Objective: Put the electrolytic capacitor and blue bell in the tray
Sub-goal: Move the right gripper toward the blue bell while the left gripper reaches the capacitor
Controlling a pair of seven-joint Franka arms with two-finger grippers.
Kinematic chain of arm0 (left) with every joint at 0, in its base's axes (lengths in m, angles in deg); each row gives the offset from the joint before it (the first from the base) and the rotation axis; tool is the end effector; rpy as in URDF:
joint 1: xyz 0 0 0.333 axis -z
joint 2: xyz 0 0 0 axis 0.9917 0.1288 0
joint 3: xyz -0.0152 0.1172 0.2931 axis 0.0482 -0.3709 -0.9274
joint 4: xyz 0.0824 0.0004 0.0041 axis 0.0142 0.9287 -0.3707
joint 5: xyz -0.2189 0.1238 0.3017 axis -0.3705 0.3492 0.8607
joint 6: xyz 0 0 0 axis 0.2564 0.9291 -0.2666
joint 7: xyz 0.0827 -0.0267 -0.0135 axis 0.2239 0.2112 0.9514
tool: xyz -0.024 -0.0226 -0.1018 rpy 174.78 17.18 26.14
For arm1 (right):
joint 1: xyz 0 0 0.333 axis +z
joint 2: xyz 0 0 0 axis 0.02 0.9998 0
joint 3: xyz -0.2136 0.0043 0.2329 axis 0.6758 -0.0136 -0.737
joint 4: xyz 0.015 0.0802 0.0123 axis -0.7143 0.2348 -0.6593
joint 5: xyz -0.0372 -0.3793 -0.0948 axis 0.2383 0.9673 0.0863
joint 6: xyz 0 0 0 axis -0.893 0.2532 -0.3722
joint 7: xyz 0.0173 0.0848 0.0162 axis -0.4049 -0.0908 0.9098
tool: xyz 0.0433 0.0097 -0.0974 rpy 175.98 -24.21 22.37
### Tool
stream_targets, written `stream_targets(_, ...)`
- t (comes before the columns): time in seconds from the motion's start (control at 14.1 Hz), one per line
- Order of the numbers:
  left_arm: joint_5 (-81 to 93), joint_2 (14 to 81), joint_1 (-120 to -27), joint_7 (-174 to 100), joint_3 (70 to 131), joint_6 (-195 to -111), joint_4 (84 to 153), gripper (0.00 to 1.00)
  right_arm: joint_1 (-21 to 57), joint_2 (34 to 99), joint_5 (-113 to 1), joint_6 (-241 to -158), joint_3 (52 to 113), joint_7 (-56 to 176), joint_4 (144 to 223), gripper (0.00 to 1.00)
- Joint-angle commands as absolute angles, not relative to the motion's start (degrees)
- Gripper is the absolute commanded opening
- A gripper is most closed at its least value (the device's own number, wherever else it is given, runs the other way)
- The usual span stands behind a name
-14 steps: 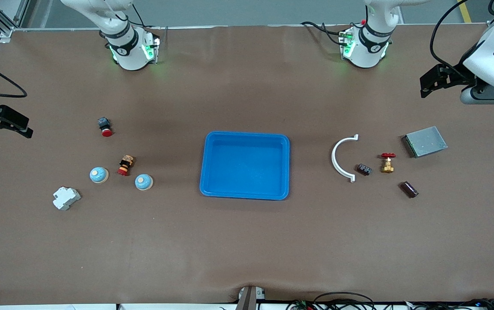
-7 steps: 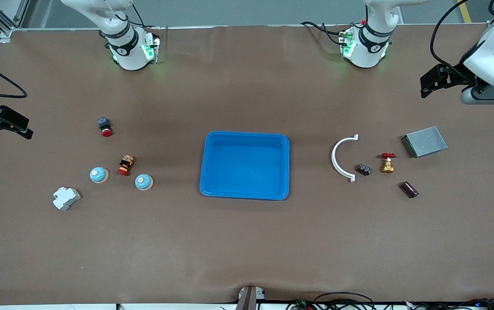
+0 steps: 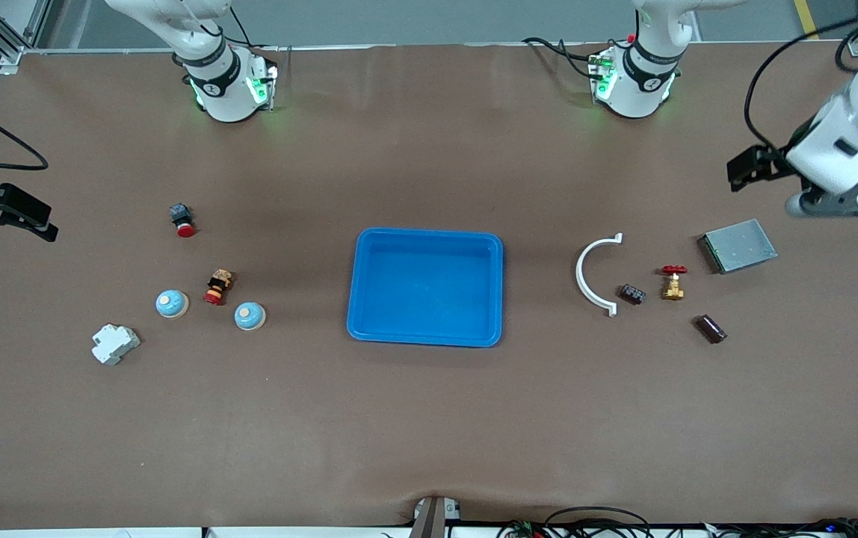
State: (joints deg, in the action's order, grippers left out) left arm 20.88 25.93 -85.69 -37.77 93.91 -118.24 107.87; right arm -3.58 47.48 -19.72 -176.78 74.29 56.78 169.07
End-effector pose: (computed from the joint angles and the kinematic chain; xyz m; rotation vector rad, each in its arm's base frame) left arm 0.5545 -0.0671 0.5858 -3.0217 0.0650 0.2584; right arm 0.5866 -0.0190 0.6304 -3.1335 -0.0036 -0.1099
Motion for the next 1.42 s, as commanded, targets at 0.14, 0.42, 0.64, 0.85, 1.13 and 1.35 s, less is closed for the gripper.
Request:
stream_targets(0.14, 21.7, 32.6, -86.3, -38.8, 93.6, -118.5, 105.4, 1.0, -3.3, 47.5, -19.1, -177.7, 74.2, 56.6, 169.4, 1.0)
stream_targets(0.42, 21.6, 34.9, -86.4, -35.9, 93.6, -121.5, 107.0, 1.0, -4.2, 47.5, -19.4, -177.5, 74.3, 56.3, 169.4, 1.0)
stream_targets(0.64, 21.5, 34.9, -86.5, -30.0, 93.6, -124.4, 111.3, 1.0, -2.8, 48.1, -17.0, -178.1, 74.2, 55.4, 169.4, 1.0)
stream_targets(0.85, 20.8, 34.9, -86.7, -24.8, 93.7, -130.1, 116.4, 1.0, -1.1, 48.2, -18.2, -177.4, 74.1, 55.2, 169.0, 1.0)
stream_targets(1.13, 18.5, 35.1, -87.5, -16.0, 93.6, -142.8, 126.5, 1.0, 2.3, 51.4, -18.4, -177.4, 74.1, 51.5, 169.4, 1.0)
stream_targets(1.35, 18.4, 35.6, -88.3, -10.3, 93.7, -153.2, 133.7, 1.0, 3.8, 55.7, -18.5, -178.5, 74.0, 46.2, 169.9, 1.0)
